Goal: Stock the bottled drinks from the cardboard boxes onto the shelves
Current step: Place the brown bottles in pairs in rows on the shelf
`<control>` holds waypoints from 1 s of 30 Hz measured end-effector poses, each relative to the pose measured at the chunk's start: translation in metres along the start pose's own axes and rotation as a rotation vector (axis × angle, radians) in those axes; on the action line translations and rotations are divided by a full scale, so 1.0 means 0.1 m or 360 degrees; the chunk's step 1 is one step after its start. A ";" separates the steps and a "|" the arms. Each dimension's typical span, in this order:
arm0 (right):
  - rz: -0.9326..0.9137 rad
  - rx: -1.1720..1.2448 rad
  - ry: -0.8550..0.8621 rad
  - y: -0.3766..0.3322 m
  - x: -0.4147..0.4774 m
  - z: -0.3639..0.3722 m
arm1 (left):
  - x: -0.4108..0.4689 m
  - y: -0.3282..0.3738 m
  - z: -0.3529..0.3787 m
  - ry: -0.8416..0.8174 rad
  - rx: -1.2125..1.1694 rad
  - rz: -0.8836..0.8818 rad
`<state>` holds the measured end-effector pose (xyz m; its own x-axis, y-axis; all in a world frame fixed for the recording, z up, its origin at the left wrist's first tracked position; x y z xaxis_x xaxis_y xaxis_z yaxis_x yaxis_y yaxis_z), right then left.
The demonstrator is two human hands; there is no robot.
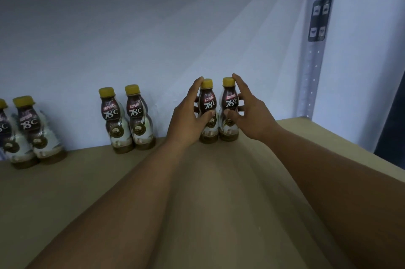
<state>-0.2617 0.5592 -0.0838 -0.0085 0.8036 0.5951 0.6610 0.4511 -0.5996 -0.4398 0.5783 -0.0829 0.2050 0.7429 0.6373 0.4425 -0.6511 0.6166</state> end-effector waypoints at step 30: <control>0.0042 0.0263 0.0075 0.16 0.08 0.15 | 0.03 -0.17 -0.11 0.0099 0.0006 -0.0062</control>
<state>-0.2623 0.5780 -0.0965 0.0451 0.7988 0.6000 0.5282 0.4907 -0.6930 -0.4562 0.5901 -0.0866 0.1331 0.7563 0.6405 0.4523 -0.6214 0.6398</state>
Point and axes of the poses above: each hand's wrist, its own x-axis towards the middle knuckle, its own z-axis out of the palm, y = z × x, the point moved 7 cm from there along x, towards the middle knuckle, and after that the axes turned 1 degree about z, right-handed, at the moved point
